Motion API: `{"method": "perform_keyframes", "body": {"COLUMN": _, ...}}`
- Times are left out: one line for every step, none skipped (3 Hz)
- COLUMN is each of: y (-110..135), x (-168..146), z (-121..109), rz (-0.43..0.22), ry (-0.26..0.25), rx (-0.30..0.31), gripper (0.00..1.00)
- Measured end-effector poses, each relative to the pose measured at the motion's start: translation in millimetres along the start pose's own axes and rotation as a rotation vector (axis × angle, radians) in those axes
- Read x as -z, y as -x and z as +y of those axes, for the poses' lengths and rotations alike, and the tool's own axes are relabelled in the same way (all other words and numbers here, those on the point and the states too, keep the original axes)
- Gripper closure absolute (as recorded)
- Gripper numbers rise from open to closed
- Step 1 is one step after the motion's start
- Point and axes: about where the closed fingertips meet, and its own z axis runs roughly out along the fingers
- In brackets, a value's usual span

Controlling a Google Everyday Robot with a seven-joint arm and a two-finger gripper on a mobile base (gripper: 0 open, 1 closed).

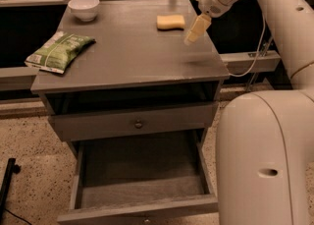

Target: Place sponge into middle drawer

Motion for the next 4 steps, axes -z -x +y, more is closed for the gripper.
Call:
{"method": "perform_keyframes", "body": {"y": 1, "x": -9, "z": -31, "rz": -0.064, "ry": -0.101, "rx": -0.078, "gripper": 0.00}}
{"method": "perform_keyframes", "body": {"y": 2, "x": -32, "z": -46, "rz": -0.155, "ry": -0.144, "rx": -0.184, "gripper": 0.00}}
{"method": "perform_keyframes", "body": {"y": 3, "x": -59, "z": -57, "rz": -0.217, "ry": -0.184, "rx": -0.340, "gripper": 0.00}}
{"method": "perform_keyframes", "body": {"y": 26, "x": -97, "z": -50, "rz": -0.315, "ry": -0.134, "rx": -0.435, "gripper": 0.00}}
